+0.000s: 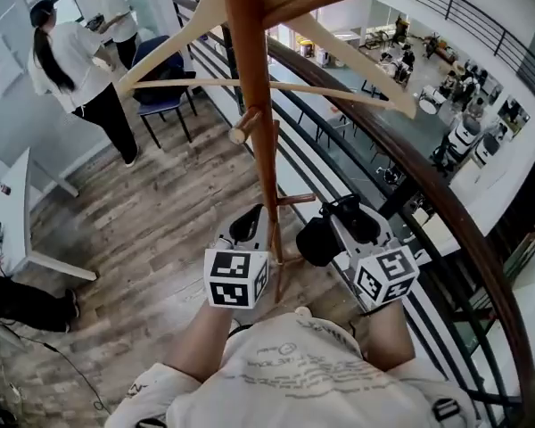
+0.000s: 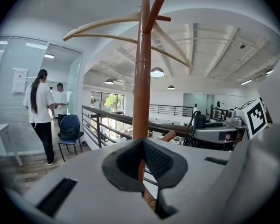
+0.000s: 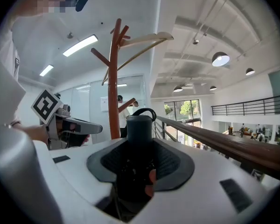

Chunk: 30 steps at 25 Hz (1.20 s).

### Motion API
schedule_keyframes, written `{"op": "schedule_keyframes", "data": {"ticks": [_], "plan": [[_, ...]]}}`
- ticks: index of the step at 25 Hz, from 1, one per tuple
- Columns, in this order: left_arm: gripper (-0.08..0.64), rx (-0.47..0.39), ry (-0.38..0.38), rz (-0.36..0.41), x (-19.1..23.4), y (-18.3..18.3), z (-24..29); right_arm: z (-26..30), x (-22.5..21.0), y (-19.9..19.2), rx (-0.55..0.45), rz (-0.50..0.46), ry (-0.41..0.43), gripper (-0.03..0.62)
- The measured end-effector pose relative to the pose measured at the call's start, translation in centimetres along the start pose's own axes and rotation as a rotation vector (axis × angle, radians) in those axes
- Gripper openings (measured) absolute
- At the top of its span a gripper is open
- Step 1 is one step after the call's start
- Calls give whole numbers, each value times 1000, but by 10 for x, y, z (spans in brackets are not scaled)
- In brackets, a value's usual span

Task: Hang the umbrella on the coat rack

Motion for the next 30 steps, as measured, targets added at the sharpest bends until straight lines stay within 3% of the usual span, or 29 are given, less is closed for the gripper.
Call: {"op": "schedule_keyframes", "data": {"ticks": [4, 11, 30], "plan": [[3, -11, 79, -39, -1, -4, 3, 19, -7, -1, 25, -30, 105, 158], [3, -2, 169, -74, -4, -10, -7, 44, -8, -1, 50, -48, 213, 158], [3, 2, 253, -63, 8, -11, -18, 95, 3, -20, 120, -71, 279, 158]]}}
Point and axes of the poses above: the fingertips, and each gripper's own axes: z forward along the fingers, x to its left, y out of its top, the point moved 8 cm from there along -z, backward along the fingers, and after that the axes turned 9 degrees about -y, right-handed, at the moved point
